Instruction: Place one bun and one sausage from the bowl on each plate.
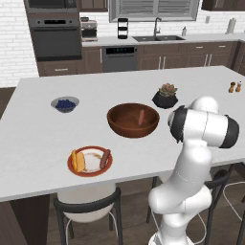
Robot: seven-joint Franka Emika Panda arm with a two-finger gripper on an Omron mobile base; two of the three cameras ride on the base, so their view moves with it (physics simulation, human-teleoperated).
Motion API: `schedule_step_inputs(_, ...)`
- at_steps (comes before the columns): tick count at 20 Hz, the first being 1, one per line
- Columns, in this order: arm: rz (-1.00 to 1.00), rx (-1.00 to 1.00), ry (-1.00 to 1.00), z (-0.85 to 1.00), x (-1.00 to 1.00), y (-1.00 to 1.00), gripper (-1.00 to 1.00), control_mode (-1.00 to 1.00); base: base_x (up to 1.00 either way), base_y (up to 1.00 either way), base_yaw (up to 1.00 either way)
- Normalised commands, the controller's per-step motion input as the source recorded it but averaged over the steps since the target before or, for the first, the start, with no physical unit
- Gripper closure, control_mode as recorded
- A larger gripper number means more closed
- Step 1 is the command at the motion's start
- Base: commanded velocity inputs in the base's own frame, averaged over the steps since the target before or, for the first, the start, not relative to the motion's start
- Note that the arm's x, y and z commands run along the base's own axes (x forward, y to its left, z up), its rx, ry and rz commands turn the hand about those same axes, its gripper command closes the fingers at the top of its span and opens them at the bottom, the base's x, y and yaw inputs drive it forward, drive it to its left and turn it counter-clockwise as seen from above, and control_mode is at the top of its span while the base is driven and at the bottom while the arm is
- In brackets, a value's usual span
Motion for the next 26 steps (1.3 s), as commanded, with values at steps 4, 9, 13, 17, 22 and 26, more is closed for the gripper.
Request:
schedule_step_inputs(4,0.0,0.0,0.08,0.0,0.16,-0.2,-1.0,-1.0,0.0,0.0,0.0)
schedule_step_inputs(9,0.0,0.0,0.01,0.32,-0.27,-0.07,-1.0,-1.0,0.0,0.0,0.0)
schedule_step_inputs(13,0.07,0.0,-0.08,0.99,-0.89,0.28,-1.0,-1.0,0.0,0.0,0.0)
schedule_step_inputs(17,0.22,-0.05,-0.01,0.76,-0.24,0.96,-1.0,-1.0,0.0,0.0,0.0)
schedule_step_inputs(22,0.23,-0.04,0.02,0.6,0.33,1.0,-1.0,-1.0,0.0,0.0,0.0)
schedule_step_inputs(26,0.21,-0.05,0.03,0.32,0.61,0.92,-1.0,-1.0,0.0,0.0,0.0)
